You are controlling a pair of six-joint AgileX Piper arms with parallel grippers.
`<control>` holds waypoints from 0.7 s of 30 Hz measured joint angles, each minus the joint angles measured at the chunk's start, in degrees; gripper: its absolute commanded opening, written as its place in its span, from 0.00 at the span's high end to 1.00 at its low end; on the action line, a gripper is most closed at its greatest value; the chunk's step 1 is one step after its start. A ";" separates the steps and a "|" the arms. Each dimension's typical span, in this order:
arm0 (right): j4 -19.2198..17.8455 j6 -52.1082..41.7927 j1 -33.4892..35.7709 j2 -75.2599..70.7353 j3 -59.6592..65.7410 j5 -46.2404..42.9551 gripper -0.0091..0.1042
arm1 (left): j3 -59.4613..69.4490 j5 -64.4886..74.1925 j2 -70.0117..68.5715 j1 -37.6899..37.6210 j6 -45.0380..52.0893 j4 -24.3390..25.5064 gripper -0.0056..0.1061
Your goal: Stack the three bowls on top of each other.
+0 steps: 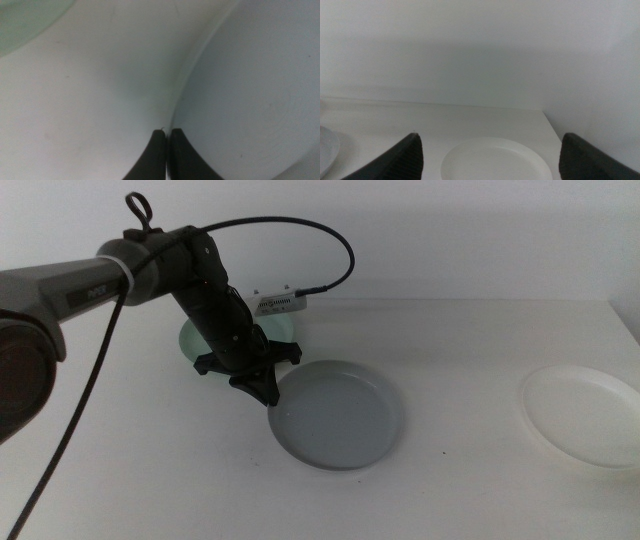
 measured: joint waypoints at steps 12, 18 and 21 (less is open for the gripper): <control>0.00 0.00 0.00 0.00 0.00 0.00 0.18 | -0.11 0.22 0.36 -0.16 1.49 0.01 0.49; 0.00 0.00 0.00 0.00 0.00 0.00 0.18 | -3.17 4.19 -1.36 2.51 0.74 0.40 0.11; 0.00 0.00 0.00 0.00 0.00 0.00 0.18 | -4.52 4.07 -5.71 5.20 -2.24 2.02 0.11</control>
